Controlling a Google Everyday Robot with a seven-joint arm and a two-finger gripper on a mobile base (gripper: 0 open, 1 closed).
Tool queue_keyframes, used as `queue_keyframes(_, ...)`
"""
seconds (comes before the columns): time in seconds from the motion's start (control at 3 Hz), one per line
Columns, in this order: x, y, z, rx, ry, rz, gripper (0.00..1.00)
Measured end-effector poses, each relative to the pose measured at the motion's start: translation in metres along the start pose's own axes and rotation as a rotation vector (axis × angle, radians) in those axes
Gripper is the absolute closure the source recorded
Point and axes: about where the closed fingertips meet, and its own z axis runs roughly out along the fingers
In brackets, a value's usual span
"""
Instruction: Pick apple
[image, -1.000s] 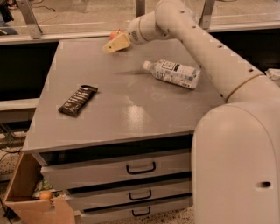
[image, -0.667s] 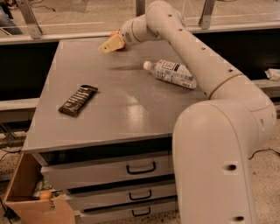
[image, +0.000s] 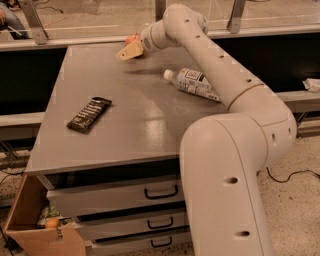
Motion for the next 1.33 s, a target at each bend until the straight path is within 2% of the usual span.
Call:
queue_keyframes(1.0,0.007,-0.021,0.029,0.075,0.029,0.095,0.00)
queue_keyframes(1.33,0.010,-0.029,0.036,0.106,0.024,0.136,0.18)
